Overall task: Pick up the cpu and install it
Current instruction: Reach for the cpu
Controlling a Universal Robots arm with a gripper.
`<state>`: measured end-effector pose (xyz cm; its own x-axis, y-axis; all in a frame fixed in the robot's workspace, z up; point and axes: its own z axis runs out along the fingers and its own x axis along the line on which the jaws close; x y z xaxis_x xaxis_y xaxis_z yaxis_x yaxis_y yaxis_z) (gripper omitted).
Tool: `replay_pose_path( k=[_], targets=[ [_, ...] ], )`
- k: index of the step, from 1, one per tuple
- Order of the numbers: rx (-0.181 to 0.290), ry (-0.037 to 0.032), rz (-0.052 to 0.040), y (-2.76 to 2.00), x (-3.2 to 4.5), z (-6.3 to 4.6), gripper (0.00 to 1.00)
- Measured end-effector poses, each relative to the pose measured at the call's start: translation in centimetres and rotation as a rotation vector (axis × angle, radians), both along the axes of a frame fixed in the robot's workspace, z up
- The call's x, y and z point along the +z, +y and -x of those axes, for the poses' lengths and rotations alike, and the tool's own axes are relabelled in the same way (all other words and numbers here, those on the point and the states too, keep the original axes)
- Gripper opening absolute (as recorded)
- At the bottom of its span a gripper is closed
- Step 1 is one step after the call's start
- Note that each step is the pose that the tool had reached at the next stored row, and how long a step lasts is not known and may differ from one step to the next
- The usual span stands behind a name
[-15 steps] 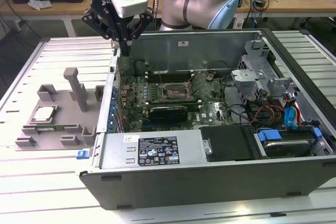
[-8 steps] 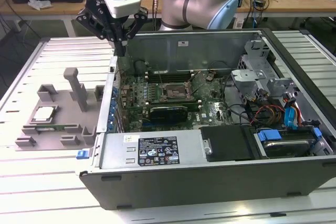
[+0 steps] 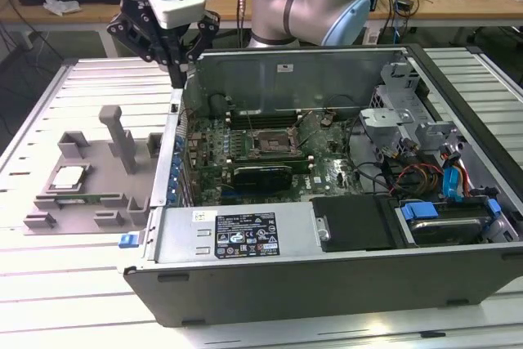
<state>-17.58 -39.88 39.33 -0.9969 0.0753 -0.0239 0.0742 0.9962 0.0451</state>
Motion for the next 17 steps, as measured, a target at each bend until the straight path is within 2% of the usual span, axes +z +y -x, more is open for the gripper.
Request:
replay_pose_path(
  k=[17],
  targets=[
    [0.000, 0.0000, 0.0000, 0.00, 0.00, 2.0, 0.11]
  ],
)
